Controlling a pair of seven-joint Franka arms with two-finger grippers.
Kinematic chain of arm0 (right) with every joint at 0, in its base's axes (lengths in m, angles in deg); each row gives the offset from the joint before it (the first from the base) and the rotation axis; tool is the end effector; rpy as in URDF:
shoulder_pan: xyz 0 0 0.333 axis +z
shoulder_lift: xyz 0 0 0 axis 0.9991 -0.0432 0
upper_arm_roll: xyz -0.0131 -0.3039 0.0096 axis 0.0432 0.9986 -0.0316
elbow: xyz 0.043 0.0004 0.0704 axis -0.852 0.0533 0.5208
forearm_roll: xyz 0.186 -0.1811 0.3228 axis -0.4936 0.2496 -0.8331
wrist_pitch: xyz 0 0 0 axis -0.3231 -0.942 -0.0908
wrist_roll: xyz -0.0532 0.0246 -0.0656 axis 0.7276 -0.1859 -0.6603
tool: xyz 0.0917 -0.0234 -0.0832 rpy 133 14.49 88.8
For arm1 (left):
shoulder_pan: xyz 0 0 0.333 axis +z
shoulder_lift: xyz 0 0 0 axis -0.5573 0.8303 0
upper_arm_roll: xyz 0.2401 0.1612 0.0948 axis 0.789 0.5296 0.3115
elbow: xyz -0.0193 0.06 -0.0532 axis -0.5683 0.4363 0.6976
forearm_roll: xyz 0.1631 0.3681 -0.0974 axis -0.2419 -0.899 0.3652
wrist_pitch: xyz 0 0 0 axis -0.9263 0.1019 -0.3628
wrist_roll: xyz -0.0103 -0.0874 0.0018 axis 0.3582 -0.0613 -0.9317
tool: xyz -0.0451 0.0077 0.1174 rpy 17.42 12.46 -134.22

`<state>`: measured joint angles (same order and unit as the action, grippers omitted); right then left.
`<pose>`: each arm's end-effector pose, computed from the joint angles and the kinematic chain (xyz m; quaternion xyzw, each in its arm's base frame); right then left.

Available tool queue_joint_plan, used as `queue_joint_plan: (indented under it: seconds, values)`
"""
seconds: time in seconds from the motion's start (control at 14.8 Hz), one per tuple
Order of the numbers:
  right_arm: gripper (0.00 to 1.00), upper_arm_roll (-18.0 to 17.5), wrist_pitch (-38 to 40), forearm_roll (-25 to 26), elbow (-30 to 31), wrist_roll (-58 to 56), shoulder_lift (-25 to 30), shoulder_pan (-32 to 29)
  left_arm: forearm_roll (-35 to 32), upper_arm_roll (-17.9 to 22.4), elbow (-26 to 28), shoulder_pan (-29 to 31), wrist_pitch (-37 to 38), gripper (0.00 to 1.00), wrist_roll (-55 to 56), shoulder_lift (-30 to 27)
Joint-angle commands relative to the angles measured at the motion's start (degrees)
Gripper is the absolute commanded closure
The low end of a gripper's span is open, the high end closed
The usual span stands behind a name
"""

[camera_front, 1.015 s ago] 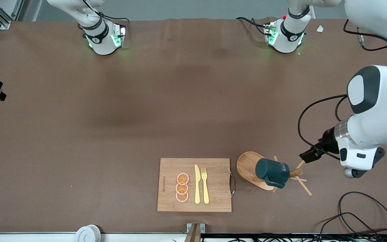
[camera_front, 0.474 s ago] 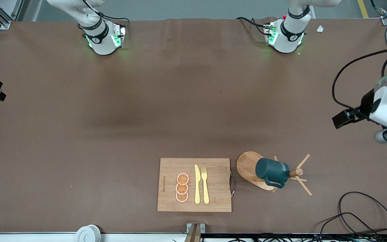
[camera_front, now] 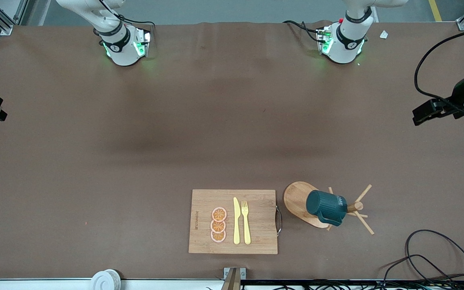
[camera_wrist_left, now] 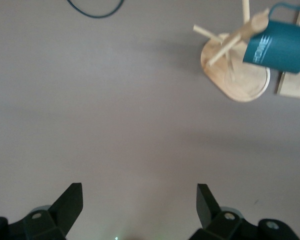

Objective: Pass cup and hang on rack

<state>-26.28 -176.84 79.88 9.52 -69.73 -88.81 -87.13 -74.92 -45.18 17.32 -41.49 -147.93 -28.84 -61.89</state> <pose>0.5898 -0.0488 0.6418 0.9963 0.0123 0.0844 0.0096 0.6051 -0.0526 0.6136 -0.9976 -0.0496 0.0293 0.0374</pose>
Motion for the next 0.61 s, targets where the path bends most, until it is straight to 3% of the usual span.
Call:
queue_joint_plan:
  seconds: [0.0,0.27,0.54]
  values:
    - [0.0,-0.73,0.23,0.85,-0.59,0.43,-0.17,-0.83,0.73,-1.09,9.84,1.89,-2.42,0.0,-2.87,-6.7]
    - [0.0,-0.73,0.23,0.85,-0.59,0.43,-0.17,-0.83,1.69,-7.39,16.26,8.56,-5.58,0.0,-2.88,-10.75]
    - [0.0,-0.73,0.15,0.85,-0.59,0.43,-0.17,-0.83,1.43,-8.3,16.71,9.2,-6.38,0.0,-2.96,-11.19]
